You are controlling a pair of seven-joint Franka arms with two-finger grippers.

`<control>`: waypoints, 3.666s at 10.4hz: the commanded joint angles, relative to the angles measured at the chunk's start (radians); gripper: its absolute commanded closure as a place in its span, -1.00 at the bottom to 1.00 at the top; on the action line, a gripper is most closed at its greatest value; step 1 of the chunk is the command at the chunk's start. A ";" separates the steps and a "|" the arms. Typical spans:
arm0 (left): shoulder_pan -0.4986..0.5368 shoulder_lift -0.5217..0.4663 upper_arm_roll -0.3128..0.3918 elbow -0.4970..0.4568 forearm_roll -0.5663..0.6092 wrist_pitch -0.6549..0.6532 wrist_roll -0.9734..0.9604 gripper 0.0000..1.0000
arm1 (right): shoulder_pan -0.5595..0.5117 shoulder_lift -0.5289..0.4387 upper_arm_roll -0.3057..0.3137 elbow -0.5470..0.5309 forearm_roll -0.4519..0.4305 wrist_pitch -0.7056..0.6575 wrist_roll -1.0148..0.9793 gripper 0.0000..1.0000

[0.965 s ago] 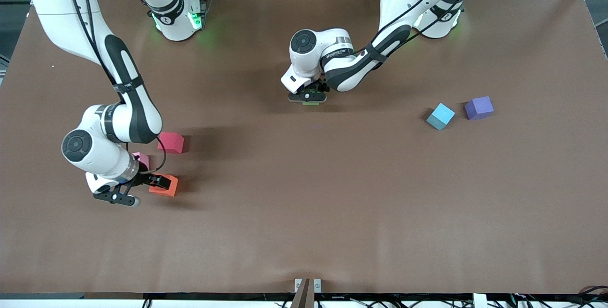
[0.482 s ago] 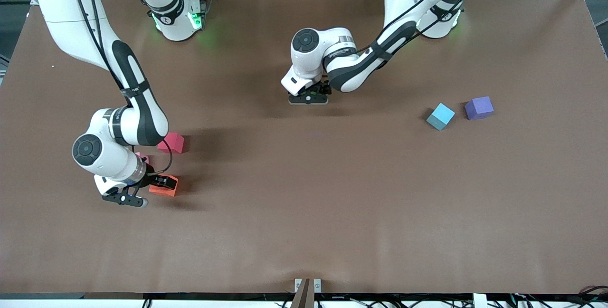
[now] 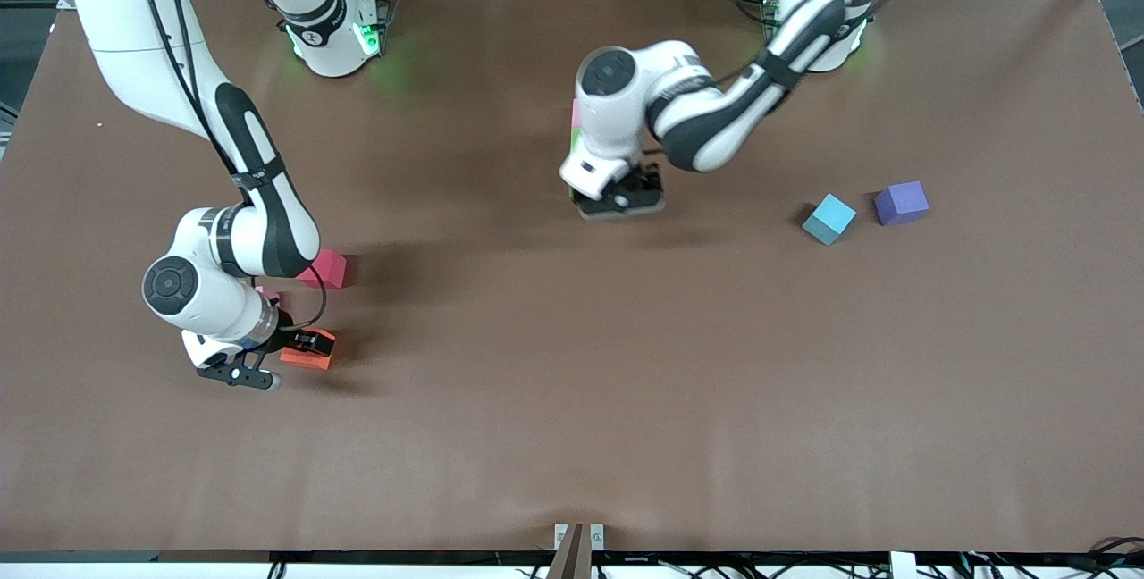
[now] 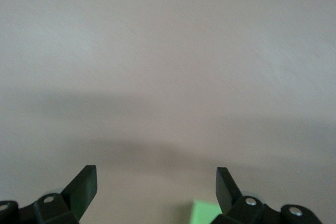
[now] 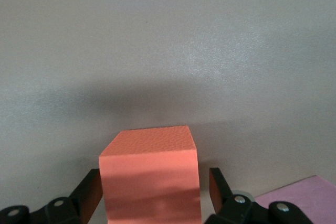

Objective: Arrange blocks into number 1
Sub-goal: 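Place the green cube below the column while the right gripper grasps the orange cube, then place the orange cube below the green cubes while the left gripper grasps the cyan cube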

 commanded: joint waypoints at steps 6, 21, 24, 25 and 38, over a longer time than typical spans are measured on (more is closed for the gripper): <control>0.444 -0.030 -0.037 -0.089 -0.024 -0.082 0.220 -1.00 | 0.012 0.025 -0.011 0.027 0.016 0.007 -0.002 -0.36; 1.108 -0.190 -0.362 -0.569 -0.024 0.194 0.102 -1.00 | 0.679 -0.150 -0.105 0.014 0.046 -0.077 0.461 -0.34; 1.108 -0.150 -0.356 -0.572 -0.024 0.208 0.098 -1.00 | 0.813 -0.136 -0.103 0.012 0.068 -0.059 0.556 -0.34; 1.109 -0.148 -0.353 -0.573 -0.024 0.208 0.098 -1.00 | 0.831 -0.127 -0.102 0.009 0.083 -0.036 0.575 -0.34; 1.098 -0.079 -0.301 -0.557 -0.008 0.231 0.103 1.00 | 0.936 -0.046 -0.089 -0.025 0.092 0.015 0.620 -0.31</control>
